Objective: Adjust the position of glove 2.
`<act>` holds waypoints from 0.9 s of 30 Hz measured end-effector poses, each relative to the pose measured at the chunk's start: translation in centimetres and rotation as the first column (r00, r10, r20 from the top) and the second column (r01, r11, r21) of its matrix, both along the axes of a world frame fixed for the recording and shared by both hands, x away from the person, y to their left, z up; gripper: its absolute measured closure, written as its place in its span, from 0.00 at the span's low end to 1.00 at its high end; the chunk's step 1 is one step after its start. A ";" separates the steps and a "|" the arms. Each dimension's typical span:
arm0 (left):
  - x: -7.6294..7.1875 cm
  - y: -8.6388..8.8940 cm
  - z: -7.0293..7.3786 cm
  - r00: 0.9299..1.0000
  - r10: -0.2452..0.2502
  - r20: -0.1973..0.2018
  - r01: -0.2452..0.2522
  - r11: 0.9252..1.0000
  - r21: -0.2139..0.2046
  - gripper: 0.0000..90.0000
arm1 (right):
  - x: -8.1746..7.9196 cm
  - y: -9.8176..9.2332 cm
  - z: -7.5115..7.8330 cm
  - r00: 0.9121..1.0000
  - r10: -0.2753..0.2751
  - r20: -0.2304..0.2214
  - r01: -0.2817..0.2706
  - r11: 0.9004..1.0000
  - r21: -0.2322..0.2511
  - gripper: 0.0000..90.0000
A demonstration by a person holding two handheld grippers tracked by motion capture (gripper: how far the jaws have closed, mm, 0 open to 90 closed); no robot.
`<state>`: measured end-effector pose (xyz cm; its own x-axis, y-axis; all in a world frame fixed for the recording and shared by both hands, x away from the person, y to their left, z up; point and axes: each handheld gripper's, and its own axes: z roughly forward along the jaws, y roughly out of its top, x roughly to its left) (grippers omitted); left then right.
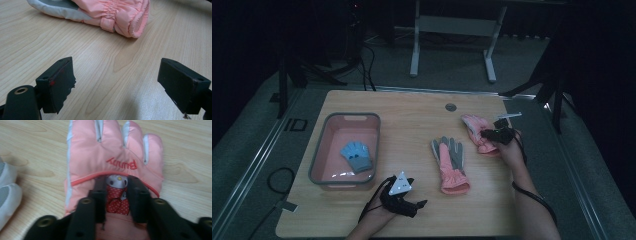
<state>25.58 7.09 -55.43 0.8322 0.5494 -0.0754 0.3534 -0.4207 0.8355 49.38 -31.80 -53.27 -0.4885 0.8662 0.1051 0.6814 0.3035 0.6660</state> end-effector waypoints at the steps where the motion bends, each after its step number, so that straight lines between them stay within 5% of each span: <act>1: 0.0 0.0 0.0 1.000 0.000 0.002 0.000 1.000 0.002 0.16 | -0.1 0.2 0.0 1.000 0.003 0.008 -0.003 1.000 -0.012 0.92; 3: 0.0 0.0 0.1 1.000 -0.001 0.004 0.001 1.000 -0.001 0.16 | -0.5 0.7 -0.1 0.999 -0.002 0.034 0.004 0.999 -0.052 0.97; 6: 0.0 0.0 0.1 1.000 -0.002 0.003 0.002 1.000 -0.001 0.16 | -0.8 0.5 0.2 0.998 -0.032 0.045 0.033 0.999 -0.019 1.00; 17: 0.0 0.1 0.3 1.000 0.006 0.009 -0.006 1.000 -0.004 0.16 | -5.9 1.0 5.6 0.980 -0.168 0.111 0.170 0.985 -0.015 1.00; 19: 0.0 0.1 0.3 1.000 0.005 0.012 -0.005 1.000 -0.001 0.16 | -6.9 1.3 6.1 0.980 -0.165 0.114 0.171 0.984 -0.047 1.00; 27: 0.1 0.1 0.1 1.000 -0.007 0.012 0.007 1.000 0.011 0.16 | -11.5 0.3 6.7 0.973 -0.216 0.081 0.218 0.976 -0.015 1.00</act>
<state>25.67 7.19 -55.32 0.8369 0.5441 -0.0595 0.3404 -0.4323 0.8350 37.87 -31.53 -46.59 -0.2941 0.9544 0.0519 0.6788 0.1703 0.7143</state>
